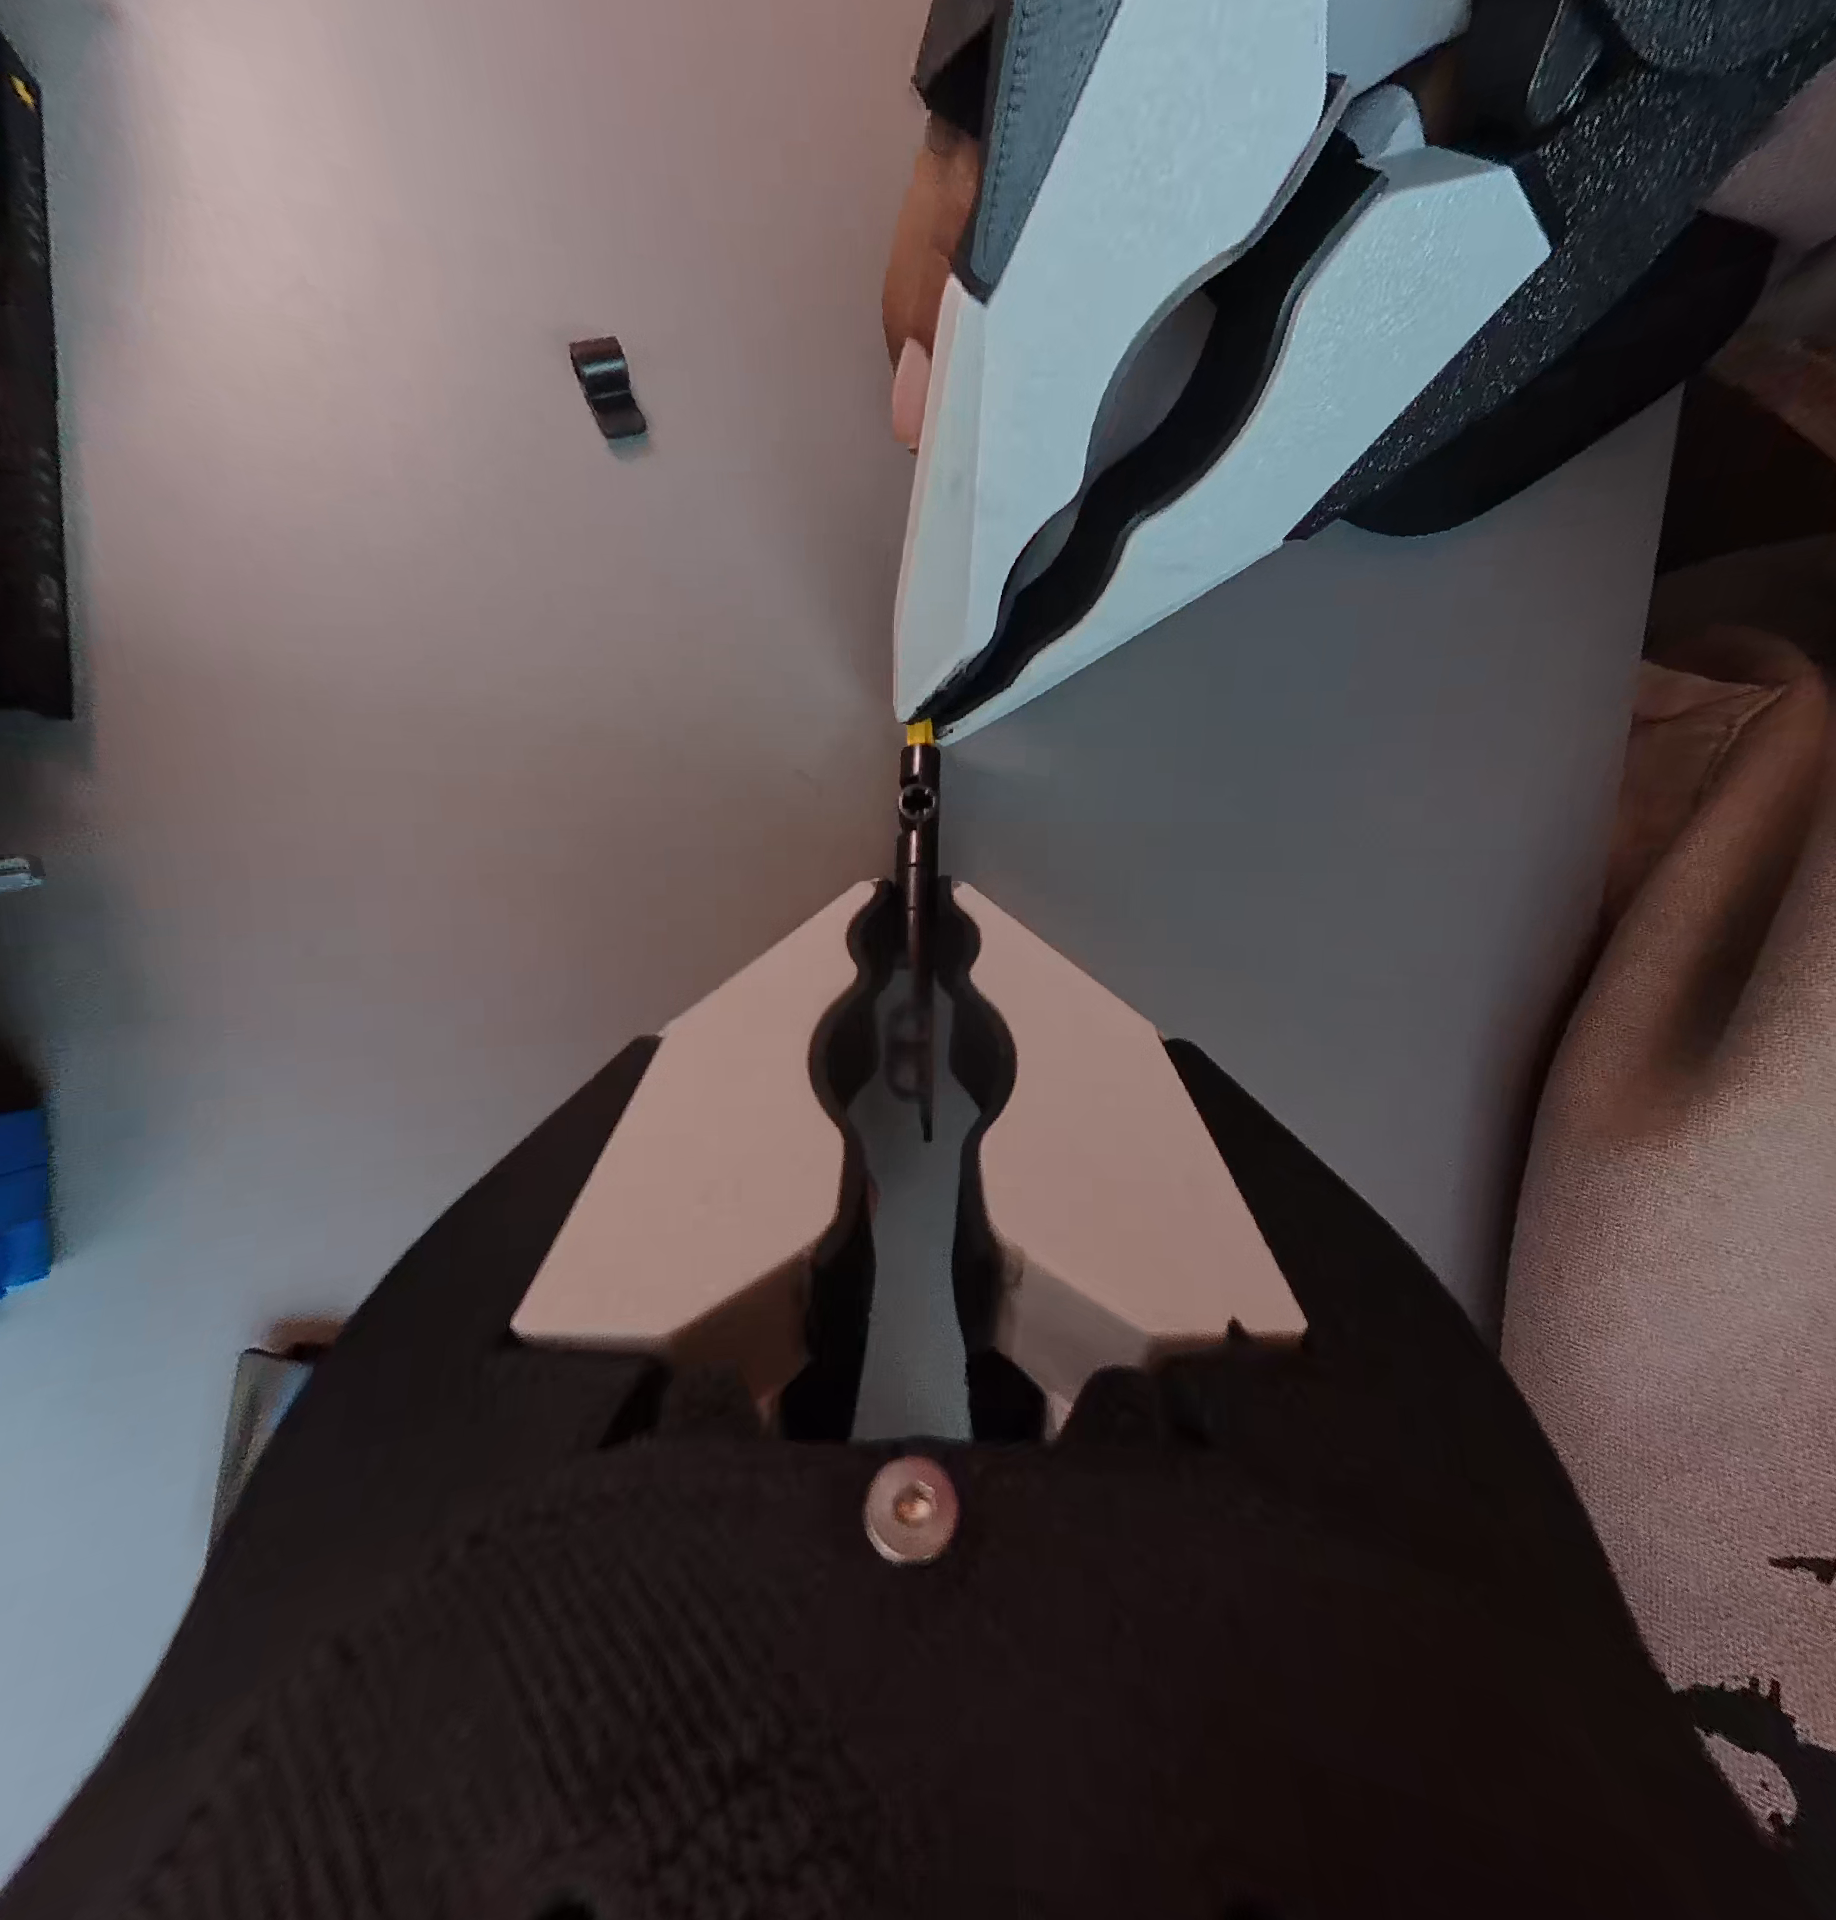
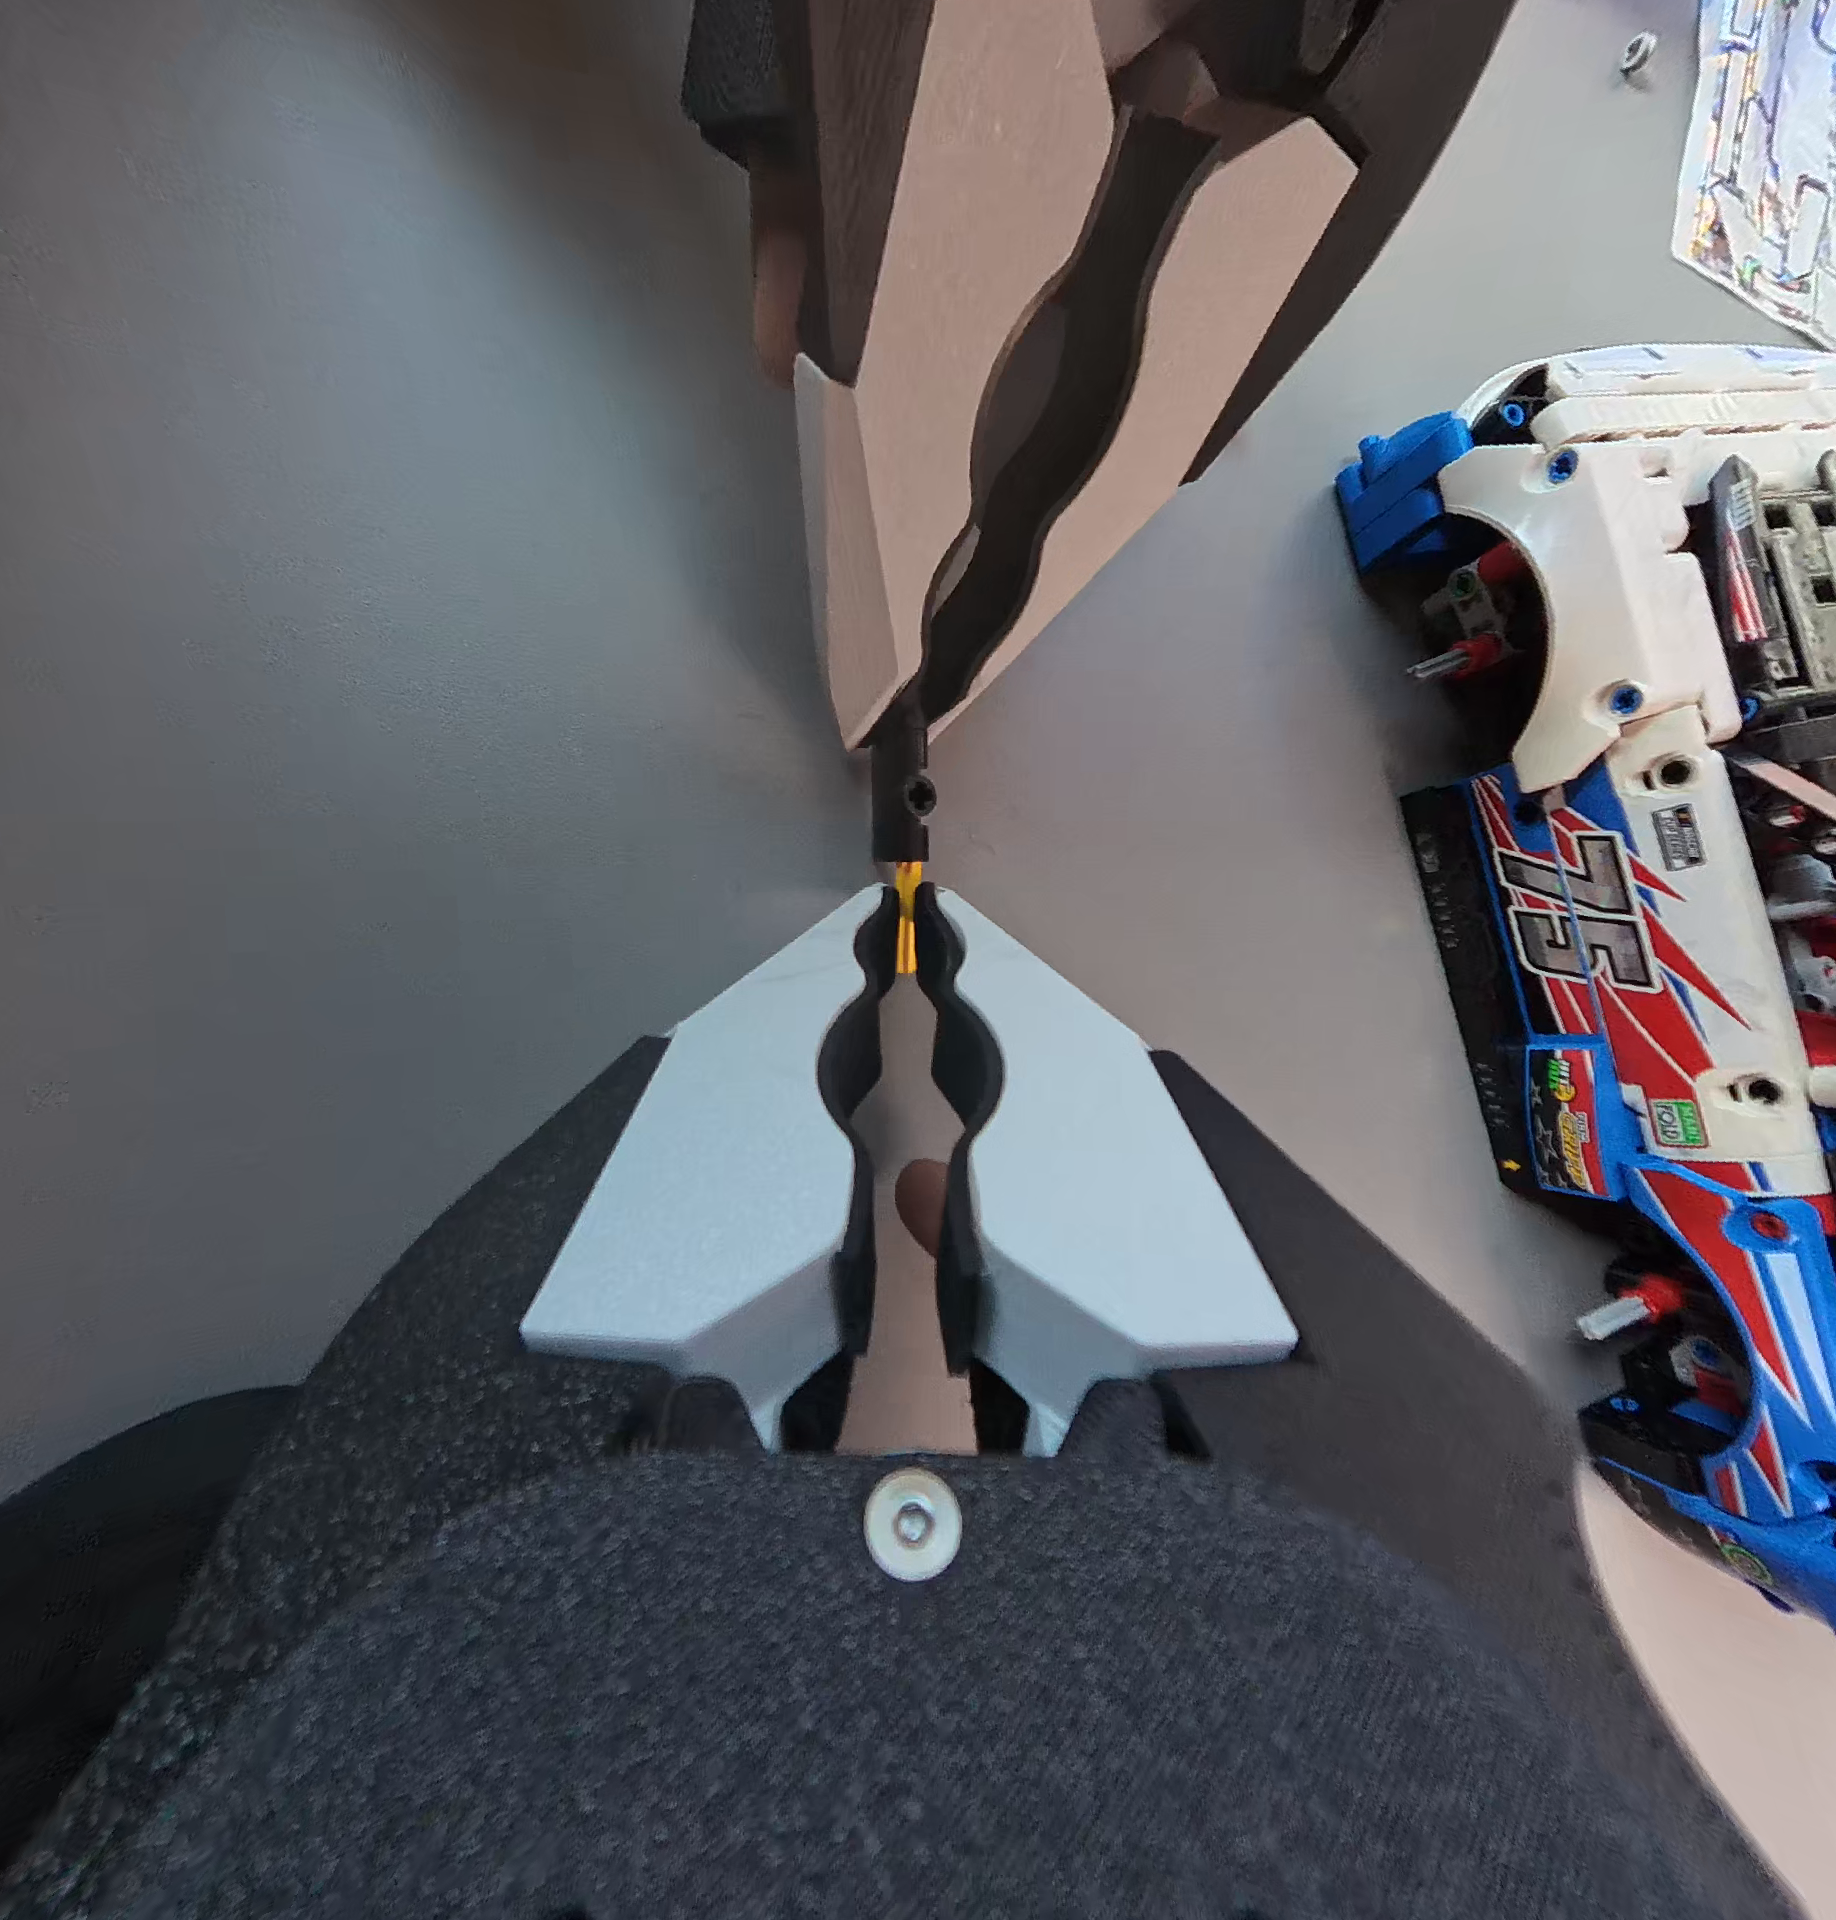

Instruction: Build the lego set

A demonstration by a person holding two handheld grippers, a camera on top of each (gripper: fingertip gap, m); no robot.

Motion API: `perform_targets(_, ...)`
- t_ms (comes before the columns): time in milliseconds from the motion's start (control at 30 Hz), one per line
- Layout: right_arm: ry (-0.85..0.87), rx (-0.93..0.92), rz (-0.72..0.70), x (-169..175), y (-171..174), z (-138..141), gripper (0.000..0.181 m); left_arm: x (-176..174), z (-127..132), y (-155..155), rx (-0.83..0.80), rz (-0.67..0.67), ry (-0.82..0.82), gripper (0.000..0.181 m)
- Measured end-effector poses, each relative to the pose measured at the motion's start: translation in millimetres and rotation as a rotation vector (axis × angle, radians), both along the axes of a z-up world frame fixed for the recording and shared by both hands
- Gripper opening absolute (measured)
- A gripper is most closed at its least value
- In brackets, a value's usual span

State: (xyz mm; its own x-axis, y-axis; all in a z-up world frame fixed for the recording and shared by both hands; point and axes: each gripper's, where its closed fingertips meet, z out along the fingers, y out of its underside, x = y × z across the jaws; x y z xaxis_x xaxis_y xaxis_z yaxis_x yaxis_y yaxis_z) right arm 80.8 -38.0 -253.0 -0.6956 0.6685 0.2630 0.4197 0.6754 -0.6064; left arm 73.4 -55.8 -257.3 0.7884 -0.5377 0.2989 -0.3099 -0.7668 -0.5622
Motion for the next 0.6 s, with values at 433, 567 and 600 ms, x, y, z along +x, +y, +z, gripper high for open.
perform_targets(433, 0.05, 0.194, 0.018, -1.7, 5.8, 0.2, 0.0, -2.2, -1.7, 5.6, 0.008, -0.016, 0.176, 0.004)
perform_targets(567, 0.073, 0.288, 0.025, -2.9, 8.7, 0.3, 0.0, -2.9, -2.0, 7.6, 0.016, -0.006, 0.222, 0.004)
perform_targets(600, 0.082, 0.313, 0.028, -3.3, 9.6, 0.3, 0.0, -3.1, -2.0, 8.6, 0.018, -0.002, 0.228, 0.004)
